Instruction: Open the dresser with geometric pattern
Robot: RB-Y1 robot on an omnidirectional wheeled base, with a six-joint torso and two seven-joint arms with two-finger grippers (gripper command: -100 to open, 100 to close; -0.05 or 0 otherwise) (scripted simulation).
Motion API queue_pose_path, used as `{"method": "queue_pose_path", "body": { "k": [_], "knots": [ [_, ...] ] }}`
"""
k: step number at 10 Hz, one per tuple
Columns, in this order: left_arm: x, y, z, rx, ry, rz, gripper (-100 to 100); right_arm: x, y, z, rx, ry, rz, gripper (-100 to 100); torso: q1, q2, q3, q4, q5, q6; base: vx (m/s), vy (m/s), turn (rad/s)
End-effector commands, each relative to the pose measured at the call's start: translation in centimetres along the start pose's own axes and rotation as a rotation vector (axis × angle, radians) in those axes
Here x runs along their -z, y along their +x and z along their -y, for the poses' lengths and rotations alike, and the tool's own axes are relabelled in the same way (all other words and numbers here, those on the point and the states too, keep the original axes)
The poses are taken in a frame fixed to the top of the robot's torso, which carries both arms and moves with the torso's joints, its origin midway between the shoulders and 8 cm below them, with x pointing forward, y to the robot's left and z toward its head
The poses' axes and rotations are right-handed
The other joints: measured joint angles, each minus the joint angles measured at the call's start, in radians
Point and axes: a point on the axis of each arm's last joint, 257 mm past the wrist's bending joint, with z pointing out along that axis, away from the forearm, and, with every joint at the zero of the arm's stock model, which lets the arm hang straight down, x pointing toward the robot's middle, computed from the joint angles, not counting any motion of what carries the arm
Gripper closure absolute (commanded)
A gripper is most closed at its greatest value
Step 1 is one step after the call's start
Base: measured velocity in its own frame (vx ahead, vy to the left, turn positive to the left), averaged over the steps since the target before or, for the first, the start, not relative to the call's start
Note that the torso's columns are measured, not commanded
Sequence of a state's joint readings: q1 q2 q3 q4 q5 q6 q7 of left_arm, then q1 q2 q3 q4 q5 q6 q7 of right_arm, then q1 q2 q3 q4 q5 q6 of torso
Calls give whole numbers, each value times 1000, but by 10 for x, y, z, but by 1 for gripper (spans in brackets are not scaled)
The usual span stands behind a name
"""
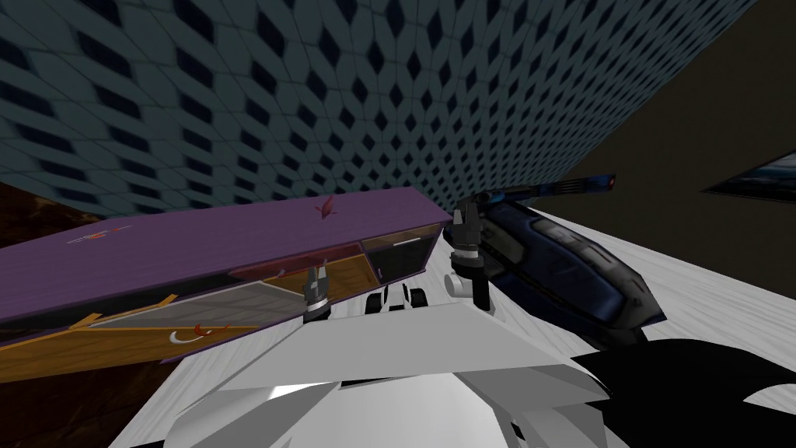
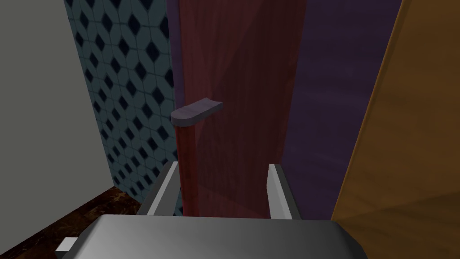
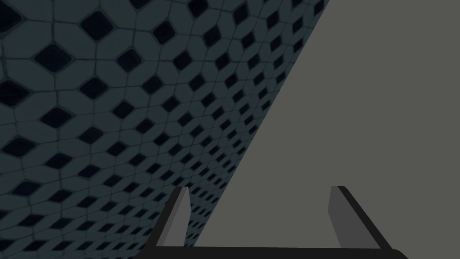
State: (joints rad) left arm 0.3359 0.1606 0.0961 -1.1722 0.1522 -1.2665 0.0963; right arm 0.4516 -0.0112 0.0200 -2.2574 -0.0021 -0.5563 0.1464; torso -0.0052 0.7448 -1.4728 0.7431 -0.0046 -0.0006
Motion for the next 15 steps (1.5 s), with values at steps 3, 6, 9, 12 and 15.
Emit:
{"method": "queue_pose_path", "body": {
  "k": [3, 6, 9, 12, 15],
  "knots": [
    [-1, -7, 7, 6, 2, -3, 100, 0, 0, 0, 0, 0, 0, 0, 1, 1, 0, -2, 1, -1, -93, -40, 20],
    [-9, -14, 14, 14, 4, -9, 100, 0, 0, 0, 0, 0, 0, 0, 1, 4, 1, 3, -3, -2, -174, -83, 37],
    [-13, -27, 9, 17, -43, -3, -100, 0, 0, 0, 0, 0, 0, 0, 1, -8, -5, -3, 0, 0, -37, -42, 15],
    [-24, -36, 14, 20, -44, -3, -100, 0, 0, 0, 0, 0, 0, 0, 3, -5, -3, -2, 1, 1, -13, -46, 11],
    [-39, -47, 22, 27, -45, -5, -100, 0, 0, 0, 0, 0, 0, 0, -2, 0, -1, 2, -3, -1, -8, -39, 3]
  ]
}}
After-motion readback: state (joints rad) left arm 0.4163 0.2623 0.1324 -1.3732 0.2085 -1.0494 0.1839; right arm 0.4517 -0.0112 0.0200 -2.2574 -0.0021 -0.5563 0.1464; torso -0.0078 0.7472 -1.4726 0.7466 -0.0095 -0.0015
